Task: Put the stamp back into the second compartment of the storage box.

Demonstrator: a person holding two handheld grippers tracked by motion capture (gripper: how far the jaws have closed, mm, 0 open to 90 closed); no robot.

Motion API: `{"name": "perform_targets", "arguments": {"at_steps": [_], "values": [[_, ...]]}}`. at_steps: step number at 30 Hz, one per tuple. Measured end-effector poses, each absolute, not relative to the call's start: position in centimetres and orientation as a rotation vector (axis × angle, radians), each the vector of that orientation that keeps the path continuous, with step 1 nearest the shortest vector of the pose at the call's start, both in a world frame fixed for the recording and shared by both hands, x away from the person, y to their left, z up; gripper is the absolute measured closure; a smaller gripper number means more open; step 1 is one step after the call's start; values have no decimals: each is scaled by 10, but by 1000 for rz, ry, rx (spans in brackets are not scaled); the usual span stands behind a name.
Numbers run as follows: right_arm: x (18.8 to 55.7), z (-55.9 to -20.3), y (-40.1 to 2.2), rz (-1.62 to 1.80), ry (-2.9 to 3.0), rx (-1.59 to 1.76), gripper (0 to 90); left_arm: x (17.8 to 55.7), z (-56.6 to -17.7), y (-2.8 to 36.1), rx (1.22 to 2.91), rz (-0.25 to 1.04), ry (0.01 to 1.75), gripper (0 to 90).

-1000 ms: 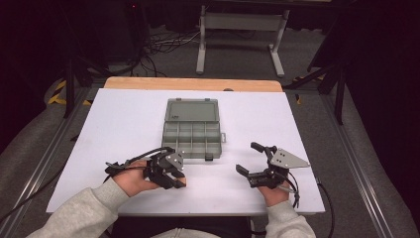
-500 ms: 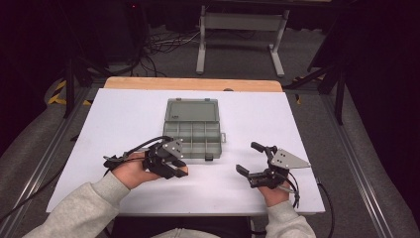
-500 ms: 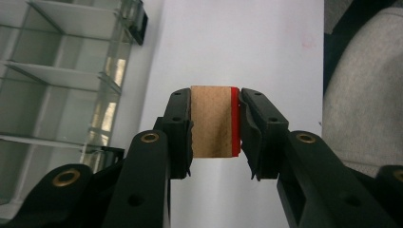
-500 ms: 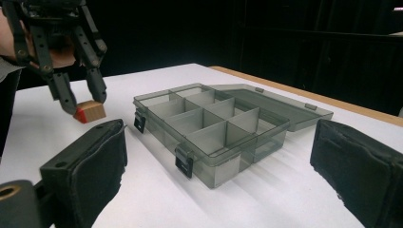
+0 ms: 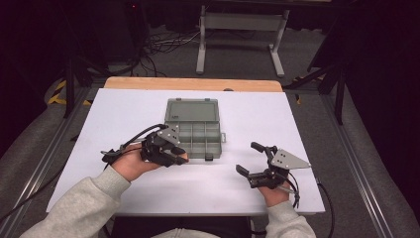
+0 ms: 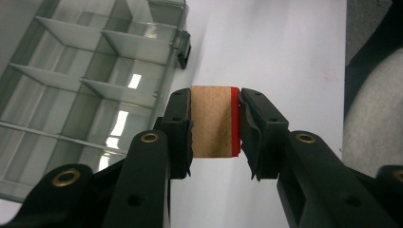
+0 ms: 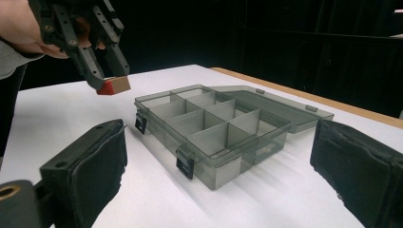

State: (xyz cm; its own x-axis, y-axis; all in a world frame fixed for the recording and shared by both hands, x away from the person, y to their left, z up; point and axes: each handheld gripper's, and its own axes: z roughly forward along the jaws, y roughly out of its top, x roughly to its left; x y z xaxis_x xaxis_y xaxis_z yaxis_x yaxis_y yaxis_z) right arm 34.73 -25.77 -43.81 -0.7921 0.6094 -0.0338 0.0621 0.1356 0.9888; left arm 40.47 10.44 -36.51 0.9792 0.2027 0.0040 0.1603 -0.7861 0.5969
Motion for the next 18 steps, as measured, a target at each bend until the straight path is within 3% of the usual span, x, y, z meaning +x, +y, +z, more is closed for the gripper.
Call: {"name": "perform_targets", "arguments": {"at_steps": [18], "values": [[347,-438,-258,1702,1987,636,54,427,-357,110,2400,160,387,661]]}}
